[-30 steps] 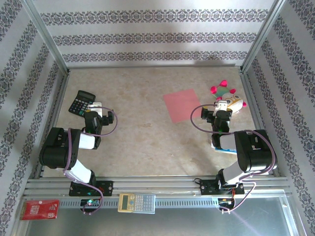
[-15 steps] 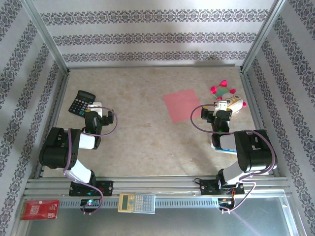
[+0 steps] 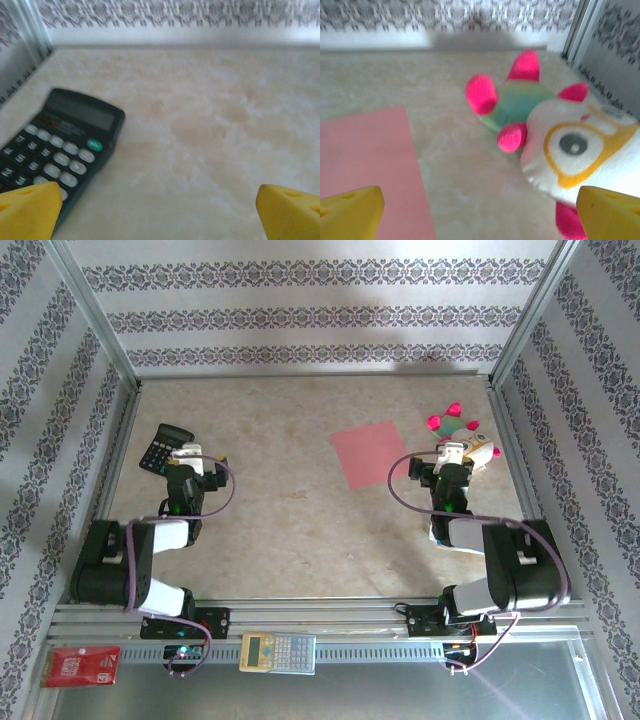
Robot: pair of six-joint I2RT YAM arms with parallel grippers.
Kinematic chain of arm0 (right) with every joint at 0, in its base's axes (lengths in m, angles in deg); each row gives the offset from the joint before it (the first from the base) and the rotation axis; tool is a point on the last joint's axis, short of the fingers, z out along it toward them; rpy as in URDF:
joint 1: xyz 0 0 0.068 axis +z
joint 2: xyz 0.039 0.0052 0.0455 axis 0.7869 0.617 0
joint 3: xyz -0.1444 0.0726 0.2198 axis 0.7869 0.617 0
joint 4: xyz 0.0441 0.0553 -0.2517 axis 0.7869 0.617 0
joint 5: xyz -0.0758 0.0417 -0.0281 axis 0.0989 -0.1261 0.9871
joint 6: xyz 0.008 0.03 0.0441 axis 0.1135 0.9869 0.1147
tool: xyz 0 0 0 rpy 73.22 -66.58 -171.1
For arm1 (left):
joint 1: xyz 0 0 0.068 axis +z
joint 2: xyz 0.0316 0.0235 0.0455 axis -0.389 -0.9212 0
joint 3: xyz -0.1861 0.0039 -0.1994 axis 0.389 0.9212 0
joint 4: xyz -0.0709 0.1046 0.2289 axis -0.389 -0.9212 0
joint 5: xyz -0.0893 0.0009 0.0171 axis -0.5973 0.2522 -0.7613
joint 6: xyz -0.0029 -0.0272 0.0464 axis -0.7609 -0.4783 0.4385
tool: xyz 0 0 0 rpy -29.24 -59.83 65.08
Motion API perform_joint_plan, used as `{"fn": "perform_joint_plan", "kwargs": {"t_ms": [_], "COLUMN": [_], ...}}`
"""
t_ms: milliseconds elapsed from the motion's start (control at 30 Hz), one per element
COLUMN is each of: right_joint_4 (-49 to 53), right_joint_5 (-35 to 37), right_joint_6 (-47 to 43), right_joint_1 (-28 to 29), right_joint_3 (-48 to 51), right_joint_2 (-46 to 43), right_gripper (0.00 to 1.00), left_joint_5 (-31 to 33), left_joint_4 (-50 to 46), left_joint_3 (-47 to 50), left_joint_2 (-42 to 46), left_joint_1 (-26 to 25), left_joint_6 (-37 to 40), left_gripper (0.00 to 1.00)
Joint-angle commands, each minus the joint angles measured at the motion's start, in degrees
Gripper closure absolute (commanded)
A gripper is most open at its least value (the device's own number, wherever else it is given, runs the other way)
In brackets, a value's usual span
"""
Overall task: Fold a paper plane with a square sheet of paper (pick it up from the middle)
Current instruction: Move the square sheet of paper to the center of the table.
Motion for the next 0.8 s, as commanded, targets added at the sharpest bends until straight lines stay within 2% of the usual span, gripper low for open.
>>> {"fn": "perform_joint_plan", "kwargs": {"t_ms": [0, 67, 167, 233, 300, 333, 400, 500, 600, 767], "right_joint_4": [13.00, 24.63, 35.23, 41.84, 44.91, 46.44, 49.77, 52.92, 57.07, 63.65], "right_joint_5": [8.63, 6.46, -0.17, -5.27, -6.86, -6.20, -3.75, -1.04, -9.30, -12.36], "right_joint_6": [6.27, 13.86, 21.28, 25.53, 28.24, 28.72, 28.13, 25.56, 26.24, 26.42], "right_joint_1": [-0.14, -2.51, -4.27, -3.57, 0.56, 3.93, 10.15, 16.20, 15.29, 14.75], "right_joint_3": [-2.47, -4.69, -6.84, -9.81, -12.02, -13.60, -17.74, -25.05, -35.59, -49.51], "right_joint_2": [-9.98, -15.59, -21.07, -21.58, -19.66, -17.44, -11.94, -1.32, 11.67, 27.71], "right_gripper": [0.02, 0.02, 0.02, 0.07, 0.10, 0.11, 0.11, 0.13, 0.21, 0.32], "left_joint_5": [7.91, 7.78, 1.04, -3.71, -9.84, -13.09, -15.65, -12.92, -8.43, -10.22], "left_joint_4": [-12.40, -19.53, -27.85, -34.51, -35.92, -35.23, -35.19, -41.16, -47.96, -47.71], "left_joint_3": [-2.12, -3.22, -4.85, -6.83, -7.40, -7.52, -8.41, -13.34, -18.37, -19.40], "left_joint_2": [8.78, 13.31, 18.10, 20.03, 19.55, 18.54, 15.74, 11.05, 7.50, 5.55], "left_joint_1": [0.58, 0.71, 0.71, 0.63, 0.35, -0.34, -3.35, -10.20, -14.25, -15.84], "left_joint_6": [-7.36, -11.50, -16.65, -23.75, -30.59, -33.86, -37.96, -36.42, -33.28, -33.35], "left_gripper": [0.00, 0.00, 0.00, 0.00, 0.00, 0.00, 0.00, 0.00, 0.00, 0.00]}}
